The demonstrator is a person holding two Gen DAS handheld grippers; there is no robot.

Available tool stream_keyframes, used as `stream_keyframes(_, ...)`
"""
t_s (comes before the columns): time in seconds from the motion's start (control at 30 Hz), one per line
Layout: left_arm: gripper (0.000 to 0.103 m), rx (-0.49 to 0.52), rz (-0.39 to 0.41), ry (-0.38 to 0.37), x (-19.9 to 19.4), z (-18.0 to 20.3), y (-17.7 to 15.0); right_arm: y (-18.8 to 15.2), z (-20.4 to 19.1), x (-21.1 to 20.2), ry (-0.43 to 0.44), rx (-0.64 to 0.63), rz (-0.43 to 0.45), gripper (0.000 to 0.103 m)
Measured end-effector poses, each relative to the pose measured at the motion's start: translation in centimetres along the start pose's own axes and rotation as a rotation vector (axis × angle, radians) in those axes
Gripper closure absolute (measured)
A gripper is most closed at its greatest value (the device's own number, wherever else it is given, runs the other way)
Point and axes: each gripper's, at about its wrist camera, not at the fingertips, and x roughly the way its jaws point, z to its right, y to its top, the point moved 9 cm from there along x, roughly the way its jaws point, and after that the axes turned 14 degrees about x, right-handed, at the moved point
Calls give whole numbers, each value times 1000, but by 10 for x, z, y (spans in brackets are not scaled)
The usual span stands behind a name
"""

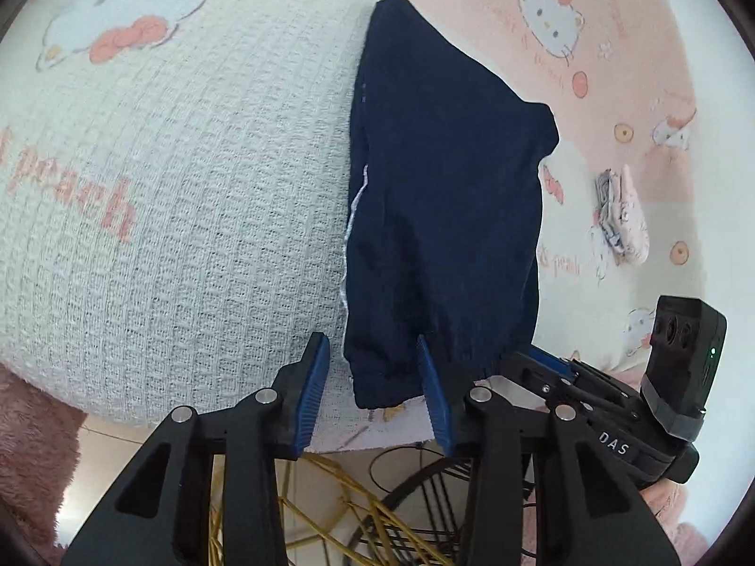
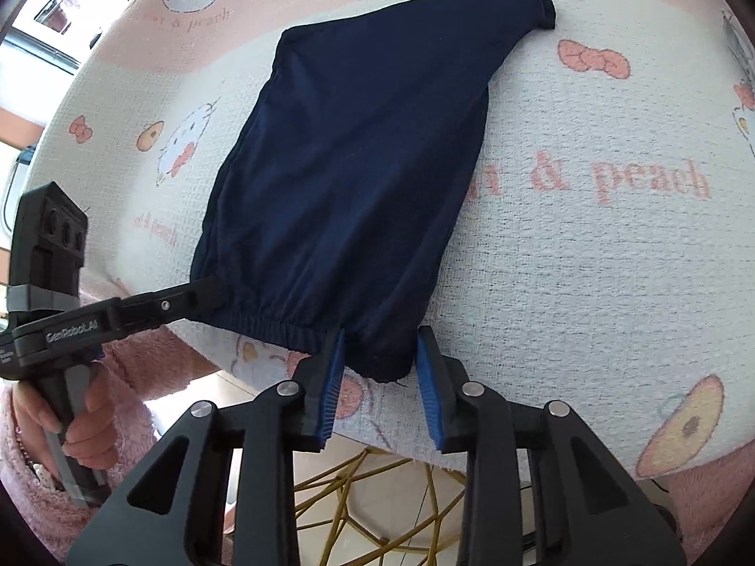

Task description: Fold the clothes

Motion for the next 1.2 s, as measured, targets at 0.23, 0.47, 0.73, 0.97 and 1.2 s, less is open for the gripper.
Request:
stream_keyframes(0.23, 85, 4, 22, 0, -8, 33, 1, -7, -16, -26, 25, -16, 15, 87)
stream_keyframes(0.47, 85, 3, -36, -12, -8, 42, -11, -16, -11, -36, 78, 34, -27, 87)
stream_keyframes(0.73, 85, -76, 2, -79, -21, 46, 12, -2, -25, -45, 133, 98, -44, 87)
stream_keyframes(0.97, 85, -67, 72, -162, -45, 56, 97, 46, -36, -74, 260, 135, 26, 87)
stream_keyframes(1.2, 84, -161, 86, -277, -19, 23, 184, 130, -25, -79, 224, 157, 130, 77)
